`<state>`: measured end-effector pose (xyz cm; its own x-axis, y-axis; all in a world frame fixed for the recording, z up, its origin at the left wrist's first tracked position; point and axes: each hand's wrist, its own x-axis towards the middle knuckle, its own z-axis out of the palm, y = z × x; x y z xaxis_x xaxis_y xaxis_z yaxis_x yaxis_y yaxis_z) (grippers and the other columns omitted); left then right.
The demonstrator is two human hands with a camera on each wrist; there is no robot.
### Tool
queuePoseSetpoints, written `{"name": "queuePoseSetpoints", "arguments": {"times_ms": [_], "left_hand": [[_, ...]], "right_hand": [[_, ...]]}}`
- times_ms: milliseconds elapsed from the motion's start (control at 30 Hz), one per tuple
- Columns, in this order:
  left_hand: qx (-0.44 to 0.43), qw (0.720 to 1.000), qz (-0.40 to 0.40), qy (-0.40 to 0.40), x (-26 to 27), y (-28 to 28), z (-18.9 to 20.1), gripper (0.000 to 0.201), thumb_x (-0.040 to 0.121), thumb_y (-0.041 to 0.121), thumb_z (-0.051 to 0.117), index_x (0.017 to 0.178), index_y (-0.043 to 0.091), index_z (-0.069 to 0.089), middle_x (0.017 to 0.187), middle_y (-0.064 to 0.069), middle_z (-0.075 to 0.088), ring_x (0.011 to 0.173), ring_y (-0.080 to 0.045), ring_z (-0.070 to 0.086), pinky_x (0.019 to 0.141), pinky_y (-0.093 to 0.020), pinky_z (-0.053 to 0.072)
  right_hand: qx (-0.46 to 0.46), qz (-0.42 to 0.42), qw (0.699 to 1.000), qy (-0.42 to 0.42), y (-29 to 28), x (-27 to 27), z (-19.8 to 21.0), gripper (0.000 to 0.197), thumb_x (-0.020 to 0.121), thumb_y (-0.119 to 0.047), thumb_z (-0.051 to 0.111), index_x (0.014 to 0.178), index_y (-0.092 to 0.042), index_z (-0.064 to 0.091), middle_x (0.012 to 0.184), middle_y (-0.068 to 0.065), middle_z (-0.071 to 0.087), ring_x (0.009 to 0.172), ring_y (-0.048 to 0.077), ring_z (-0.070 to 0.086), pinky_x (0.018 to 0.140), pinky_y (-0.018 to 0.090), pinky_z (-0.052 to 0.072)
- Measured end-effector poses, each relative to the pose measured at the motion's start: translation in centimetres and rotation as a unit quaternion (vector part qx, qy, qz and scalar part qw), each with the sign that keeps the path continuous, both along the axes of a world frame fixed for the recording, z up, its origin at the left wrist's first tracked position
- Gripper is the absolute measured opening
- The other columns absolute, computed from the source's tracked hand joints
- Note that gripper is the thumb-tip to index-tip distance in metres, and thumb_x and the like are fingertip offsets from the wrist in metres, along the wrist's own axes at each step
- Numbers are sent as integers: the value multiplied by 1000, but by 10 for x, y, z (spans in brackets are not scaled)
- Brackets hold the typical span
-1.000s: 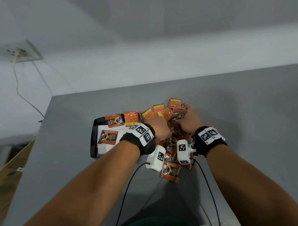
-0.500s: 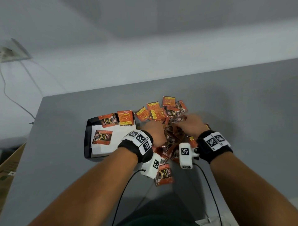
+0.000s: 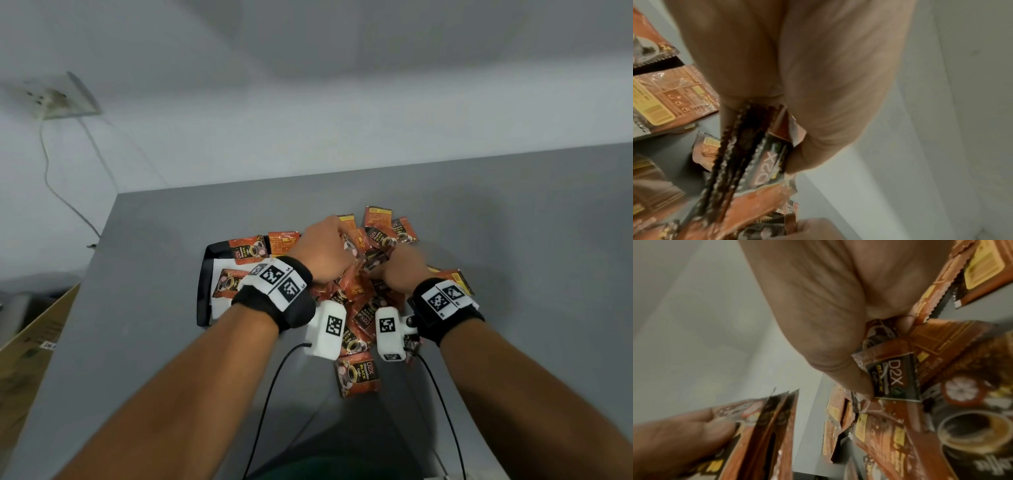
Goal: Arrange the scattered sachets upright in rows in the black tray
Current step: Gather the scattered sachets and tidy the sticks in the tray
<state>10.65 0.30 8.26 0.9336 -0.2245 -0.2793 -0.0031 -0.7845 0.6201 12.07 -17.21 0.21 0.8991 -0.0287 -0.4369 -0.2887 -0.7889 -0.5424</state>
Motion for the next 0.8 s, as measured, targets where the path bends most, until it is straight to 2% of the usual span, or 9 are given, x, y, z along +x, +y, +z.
{"name": "queuePoseSetpoints", "arguments": {"times_ms": [100,167,300,367,433,500,633,733,800], "left_hand": [[0,999,35,-16,11,0,0,15,94,27,65,94,12,60,82,-4,61,72,-23,67,60,-33,55],[28,999,38,-22,23,-2,-3,28,93,29,66,74,10,57,68,-5,58,64,-25,62,56,-31,51],[89,995,-18,30,54,-14,-17,30,98,24,57,73,7,57,68,-5,56,65,-25,57,52,-31,45],[126,989,-67,50,68,-25,-23,35,100,21,52,67,10,51,67,-5,53,63,-22,51,50,-26,37],[161,979,-104,64,81,-36,-31,37,100,22,49,64,13,48,71,-8,55,66,-22,51,55,-28,38],[205,968,-133,61,88,-45,-40,37,100,26,49,65,13,49,77,-10,61,67,-23,55,61,-30,46],[266,949,-164,45,87,-51,-55,21,96,23,55,84,9,67,93,-10,71,81,-26,69,73,-36,60],[263,950,-163,27,85,-51,-65,20,96,26,57,98,8,67,99,-11,71,84,-28,69,75,-39,61],[245,959,-145,1,83,-47,-64,26,94,34,59,111,14,62,105,-10,67,90,-29,66,80,-43,59]], "right_hand": [[36,52,998,-12,-7,-4,6,9,92,-22,69,85,-17,69,82,-4,67,85,18,64,60,25,39],[94,26,995,-17,-23,-6,10,8,94,-20,66,87,-19,70,82,-5,69,81,17,65,62,26,42],[173,-58,982,-42,-67,-4,17,8,93,-18,66,93,-17,74,93,1,76,90,22,70,73,33,50],[199,-92,975,-34,-84,2,19,10,90,-21,67,92,-15,74,93,5,77,93,29,72,84,46,57],[209,-107,972,-31,-94,7,23,20,85,-26,68,99,-12,73,99,13,76,97,37,72,91,58,55],[185,-105,977,-32,-96,12,23,33,80,-32,69,100,-6,70,100,19,74,95,39,71,88,56,56],[135,-58,989,-37,-83,19,27,16,92,-20,63,80,-8,64,76,12,63,76,23,57,70,35,41],[118,2,992,-36,-68,25,27,15,95,-16,60,91,-6,69,85,5,70,83,23,64,77,33,46],[93,40,994,-45,-58,33,23,19,94,-20,58,96,-6,71,92,11,73,91,28,67,88,42,53]]}}
